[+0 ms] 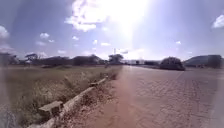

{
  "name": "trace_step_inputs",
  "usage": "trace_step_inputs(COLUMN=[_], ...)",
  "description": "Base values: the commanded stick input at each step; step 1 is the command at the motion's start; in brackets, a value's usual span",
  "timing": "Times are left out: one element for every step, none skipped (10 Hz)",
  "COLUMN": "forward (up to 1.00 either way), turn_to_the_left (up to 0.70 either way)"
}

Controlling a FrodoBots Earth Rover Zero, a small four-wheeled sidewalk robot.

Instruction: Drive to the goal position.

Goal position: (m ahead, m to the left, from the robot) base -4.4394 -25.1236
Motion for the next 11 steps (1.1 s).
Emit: trace_step_inputs(forward=[0.00, 0.00, 0.00, 0.00, 0.00, 0.00, 0.00, 0.00, 0.00, 0.00, 0.00], turn_to_the_left=[-0.85, -0.85, -0.85, -0.85, -0.85, -0.85, -0.85, -0.85, -0.85, -0.85, -0.85])
